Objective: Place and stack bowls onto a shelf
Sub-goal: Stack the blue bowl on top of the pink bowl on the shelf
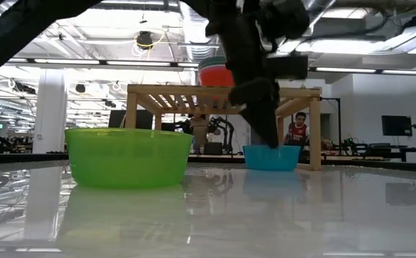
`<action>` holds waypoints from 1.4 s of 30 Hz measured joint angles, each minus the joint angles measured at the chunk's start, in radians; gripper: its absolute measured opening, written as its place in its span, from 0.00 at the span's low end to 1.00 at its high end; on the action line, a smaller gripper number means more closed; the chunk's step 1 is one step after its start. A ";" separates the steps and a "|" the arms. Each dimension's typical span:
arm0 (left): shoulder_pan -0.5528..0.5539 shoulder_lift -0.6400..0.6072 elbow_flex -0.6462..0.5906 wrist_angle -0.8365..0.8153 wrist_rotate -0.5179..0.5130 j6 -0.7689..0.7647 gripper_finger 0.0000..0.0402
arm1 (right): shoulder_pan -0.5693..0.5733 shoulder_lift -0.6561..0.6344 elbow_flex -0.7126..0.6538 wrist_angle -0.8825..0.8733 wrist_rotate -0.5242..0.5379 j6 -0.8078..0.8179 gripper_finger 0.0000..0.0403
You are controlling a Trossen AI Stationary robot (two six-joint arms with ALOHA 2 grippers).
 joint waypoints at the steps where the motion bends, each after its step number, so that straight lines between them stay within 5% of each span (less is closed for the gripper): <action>1: -0.004 -0.009 0.000 0.002 -0.037 -0.014 0.34 | 0.000 0.000 0.000 0.000 0.000 0.000 0.17; 6: -0.015 -0.023 -0.005 0.096 -0.259 -0.041 0.34 | 0.000 0.000 0.000 0.000 0.000 0.000 0.17; 19: -0.013 -0.022 -0.115 0.187 -0.371 -0.035 0.34 | 0.002 0.002 0.000 0.000 -0.003 0.008 0.17; 31: -0.087 -0.060 -0.073 0.183 -0.274 -0.042 0.34 | -0.007 0.002 -0.011 0.001 0.006 0.001 0.17; 42: -0.125 -0.345 0.083 -0.026 -0.081 -0.077 0.34 | -0.135 -0.005 -0.308 0.002 0.029 0.195 0.13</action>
